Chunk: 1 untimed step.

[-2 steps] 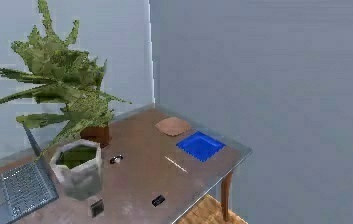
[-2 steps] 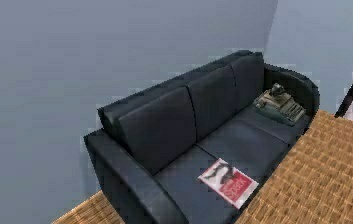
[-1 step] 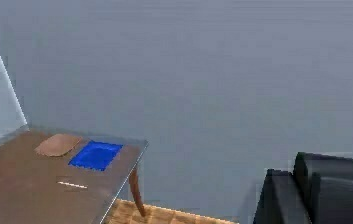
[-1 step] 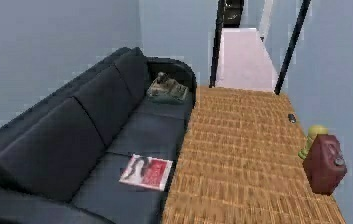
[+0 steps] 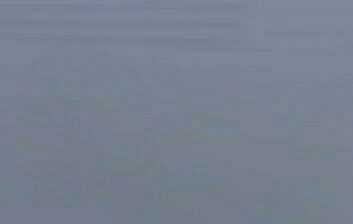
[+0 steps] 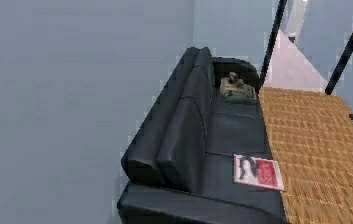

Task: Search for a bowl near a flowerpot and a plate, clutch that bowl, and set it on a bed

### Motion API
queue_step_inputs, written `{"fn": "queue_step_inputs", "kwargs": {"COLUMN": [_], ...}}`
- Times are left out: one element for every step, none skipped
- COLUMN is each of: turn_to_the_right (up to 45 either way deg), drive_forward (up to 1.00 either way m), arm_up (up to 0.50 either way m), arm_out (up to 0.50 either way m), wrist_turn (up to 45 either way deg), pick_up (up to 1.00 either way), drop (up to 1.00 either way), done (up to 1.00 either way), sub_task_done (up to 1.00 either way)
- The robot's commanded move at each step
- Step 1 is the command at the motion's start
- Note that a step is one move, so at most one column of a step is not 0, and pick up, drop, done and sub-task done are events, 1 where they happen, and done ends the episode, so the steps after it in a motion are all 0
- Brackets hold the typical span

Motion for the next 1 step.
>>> {"fn": "queue_step_inputs", "kwargs": {"turn_to_the_right": [30.0], "drive_forward": [0.00], "arm_up": [0.00], "arm_out": [0.00], "wrist_turn": [0.0], "pick_up": [0.00], "drop": [0.00], "done": [0.00], "sub_task_done": [0.00]}}
